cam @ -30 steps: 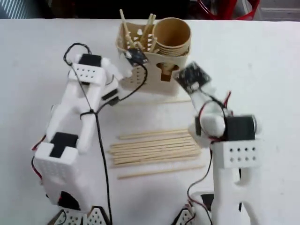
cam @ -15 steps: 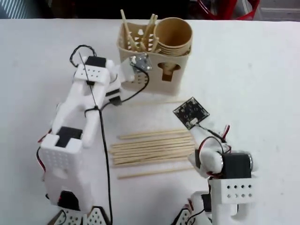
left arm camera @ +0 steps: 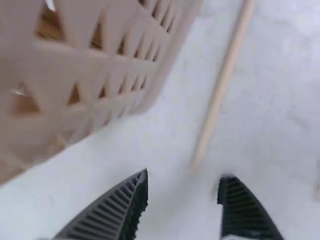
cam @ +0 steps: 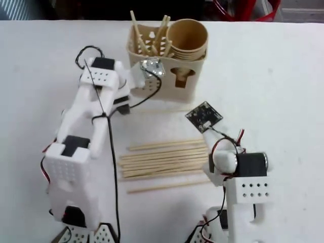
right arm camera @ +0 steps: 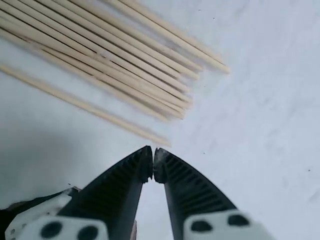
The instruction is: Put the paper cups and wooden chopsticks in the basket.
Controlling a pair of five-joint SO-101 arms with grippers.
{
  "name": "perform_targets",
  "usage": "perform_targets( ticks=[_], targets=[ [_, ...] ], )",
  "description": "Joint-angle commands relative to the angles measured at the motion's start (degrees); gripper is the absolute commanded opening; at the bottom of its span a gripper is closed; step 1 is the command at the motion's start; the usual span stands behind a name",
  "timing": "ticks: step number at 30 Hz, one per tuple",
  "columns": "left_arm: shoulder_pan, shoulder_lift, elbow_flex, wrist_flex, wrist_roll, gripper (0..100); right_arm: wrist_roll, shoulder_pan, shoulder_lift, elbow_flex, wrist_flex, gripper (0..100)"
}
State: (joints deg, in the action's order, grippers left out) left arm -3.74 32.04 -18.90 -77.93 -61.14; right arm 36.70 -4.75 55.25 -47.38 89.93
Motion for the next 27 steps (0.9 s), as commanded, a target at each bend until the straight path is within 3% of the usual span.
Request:
perform_targets(
  ticks=[1,5,9,15,20,24,27],
  targets=[
    [0.7,-1.9,-4.2,-6.8,-1.0,21,0.5,0.4,0.1,0.2,-0.7,1.7],
    [0.8,-4.2,-7.3,-12.9,-1.1,21,0.4,0.2,0.1,0.2,-0.7,1.7],
    [0.8,-8.7,-9.8,-13.9,0.4,21,0.2,0.0,0.0,0.2,-0.7,1.7],
    [0.5,-16.7,-18.4,-12.8,12.8,21,0.2,0.0,-0.1,0.2,-0.7,1.7],
    [-2.5,-17.7,-14.2,-24.1,-0.7,21,0.5,0.3,-0.1,0.2,-0.6,1.7],
    [-2.4,-18.1,-0.8,-23.9,-13.9,21,0.5,0.0,0.0,0.2,-0.6,1.7],
    [-2.7,-18.1,8.0,-21.4,-20.1,15,0.5,0.0,0.0,0.1,-0.7,1.7]
  ],
)
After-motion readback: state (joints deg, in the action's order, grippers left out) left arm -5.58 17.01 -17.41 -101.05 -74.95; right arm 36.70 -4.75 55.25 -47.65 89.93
